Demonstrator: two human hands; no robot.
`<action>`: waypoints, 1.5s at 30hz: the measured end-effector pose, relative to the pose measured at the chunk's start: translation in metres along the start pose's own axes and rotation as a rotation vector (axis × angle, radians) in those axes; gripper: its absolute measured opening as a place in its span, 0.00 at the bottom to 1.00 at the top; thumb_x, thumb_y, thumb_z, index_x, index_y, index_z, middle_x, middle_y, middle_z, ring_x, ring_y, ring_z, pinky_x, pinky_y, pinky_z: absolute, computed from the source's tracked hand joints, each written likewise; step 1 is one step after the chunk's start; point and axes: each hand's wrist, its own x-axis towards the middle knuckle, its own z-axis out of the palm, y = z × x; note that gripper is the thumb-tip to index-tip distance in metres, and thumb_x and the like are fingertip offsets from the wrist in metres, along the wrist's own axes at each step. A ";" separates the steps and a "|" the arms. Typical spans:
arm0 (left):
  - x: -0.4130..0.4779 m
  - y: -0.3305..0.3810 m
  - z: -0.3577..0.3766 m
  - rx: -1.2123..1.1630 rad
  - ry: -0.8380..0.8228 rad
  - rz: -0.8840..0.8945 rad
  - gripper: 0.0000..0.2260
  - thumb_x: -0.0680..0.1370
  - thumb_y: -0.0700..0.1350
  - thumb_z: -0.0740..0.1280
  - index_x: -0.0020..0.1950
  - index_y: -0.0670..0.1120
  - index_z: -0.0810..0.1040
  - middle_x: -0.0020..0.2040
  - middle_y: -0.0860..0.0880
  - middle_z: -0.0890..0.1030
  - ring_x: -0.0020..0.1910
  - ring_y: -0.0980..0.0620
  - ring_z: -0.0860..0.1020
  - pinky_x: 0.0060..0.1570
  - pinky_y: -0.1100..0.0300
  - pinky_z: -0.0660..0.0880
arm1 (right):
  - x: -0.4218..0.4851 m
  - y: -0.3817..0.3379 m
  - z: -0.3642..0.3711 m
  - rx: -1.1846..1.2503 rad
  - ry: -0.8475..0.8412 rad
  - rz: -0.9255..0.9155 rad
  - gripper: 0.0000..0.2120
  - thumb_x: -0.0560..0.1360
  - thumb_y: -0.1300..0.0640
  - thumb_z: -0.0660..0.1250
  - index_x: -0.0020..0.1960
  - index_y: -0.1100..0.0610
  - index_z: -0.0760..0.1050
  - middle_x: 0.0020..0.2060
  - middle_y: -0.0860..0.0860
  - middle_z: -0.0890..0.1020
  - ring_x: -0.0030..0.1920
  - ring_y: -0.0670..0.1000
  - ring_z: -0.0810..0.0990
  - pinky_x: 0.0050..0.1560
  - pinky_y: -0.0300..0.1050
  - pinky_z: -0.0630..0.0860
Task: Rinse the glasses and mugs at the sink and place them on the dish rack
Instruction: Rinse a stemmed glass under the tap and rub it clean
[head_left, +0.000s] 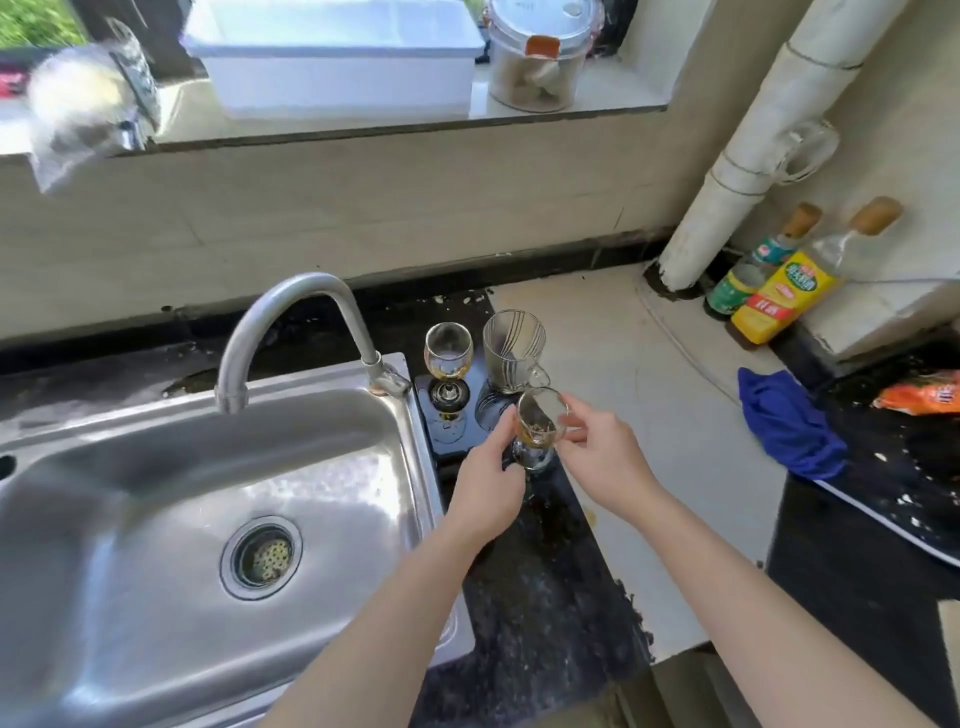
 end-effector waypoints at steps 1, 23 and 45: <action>-0.007 -0.004 -0.006 -0.006 0.017 0.029 0.35 0.76 0.32 0.56 0.72 0.67 0.59 0.65 0.65 0.72 0.52 0.72 0.71 0.48 0.83 0.64 | -0.005 -0.006 0.003 0.014 -0.004 -0.007 0.27 0.74 0.66 0.62 0.71 0.51 0.69 0.48 0.49 0.80 0.49 0.51 0.81 0.47 0.39 0.73; -0.040 -0.128 -0.164 -0.112 0.444 -0.077 0.27 0.70 0.42 0.75 0.60 0.64 0.68 0.46 0.57 0.79 0.48 0.53 0.80 0.54 0.48 0.76 | 0.079 -0.125 0.161 -0.575 -0.042 -0.092 0.11 0.78 0.59 0.61 0.59 0.62 0.71 0.54 0.57 0.79 0.54 0.59 0.78 0.46 0.49 0.72; -0.043 -0.129 -0.176 -0.184 0.464 -0.100 0.28 0.70 0.40 0.75 0.56 0.68 0.67 0.45 0.56 0.79 0.45 0.56 0.80 0.46 0.59 0.75 | 0.099 -0.125 0.181 -1.306 -0.134 -0.476 0.21 0.73 0.73 0.63 0.65 0.62 0.71 0.49 0.52 0.81 0.48 0.55 0.82 0.36 0.45 0.69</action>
